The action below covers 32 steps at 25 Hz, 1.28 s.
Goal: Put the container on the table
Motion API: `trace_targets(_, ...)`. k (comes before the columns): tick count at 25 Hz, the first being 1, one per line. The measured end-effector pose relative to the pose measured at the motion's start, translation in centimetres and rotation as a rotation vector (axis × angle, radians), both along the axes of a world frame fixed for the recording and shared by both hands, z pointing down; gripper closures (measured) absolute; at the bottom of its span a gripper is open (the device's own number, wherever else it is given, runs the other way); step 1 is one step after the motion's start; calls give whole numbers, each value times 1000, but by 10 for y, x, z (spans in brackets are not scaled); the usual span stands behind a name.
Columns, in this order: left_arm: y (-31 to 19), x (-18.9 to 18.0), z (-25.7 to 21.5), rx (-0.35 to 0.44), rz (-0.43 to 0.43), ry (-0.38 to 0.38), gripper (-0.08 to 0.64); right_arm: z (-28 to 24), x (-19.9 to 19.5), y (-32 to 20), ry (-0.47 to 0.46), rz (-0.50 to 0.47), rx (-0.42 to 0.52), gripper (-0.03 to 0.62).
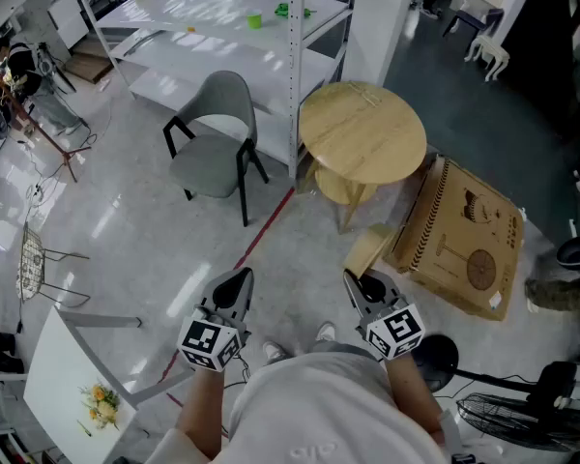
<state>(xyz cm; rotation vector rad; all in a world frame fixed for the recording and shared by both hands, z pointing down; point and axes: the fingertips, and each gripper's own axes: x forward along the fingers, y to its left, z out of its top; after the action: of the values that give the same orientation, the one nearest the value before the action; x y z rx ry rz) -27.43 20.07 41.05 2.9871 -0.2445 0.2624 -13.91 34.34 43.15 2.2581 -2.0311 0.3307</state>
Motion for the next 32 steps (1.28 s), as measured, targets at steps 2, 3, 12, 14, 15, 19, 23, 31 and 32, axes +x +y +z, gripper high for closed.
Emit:
trace_targets(2, 11, 16, -3, 0, 10, 5, 545, -1, 14, 10, -3, 0, 4, 558)
trace_targets(3, 16, 23, -3, -2, 14, 6, 545, -1, 22, 15, -5, 1, 5, 558)
trace_targets(12, 41, 97, 10, -40, -2, -52, 545, -5, 97, 48, -33, 12, 55, 557)
trace_targets(14, 46, 115, 12, -35, -1, -70, 545, -6, 117, 56, -47, 24, 66, 557)
trace_targets(15, 49, 125, 12, -28, 4, -78, 545, -5, 127, 59, -51, 30, 66, 557)
trace_targets(19, 51, 154, 17, -22, 14, -93, 545, 0, 158, 63, -50, 42, 65, 557)
trace_targets(23, 36, 175, 26, -51, 9, -104, 545, 6, 179, 48, -75, 60, 63, 557)
trace_targets(31, -43, 229, 44, -56, 68, -112, 545, 23, 217, -30, -82, 84, 18, 557)
trace_targets(32, -57, 235, 44, -50, 79, -112, 545, 23, 222, -45, -81, 89, 13, 557)
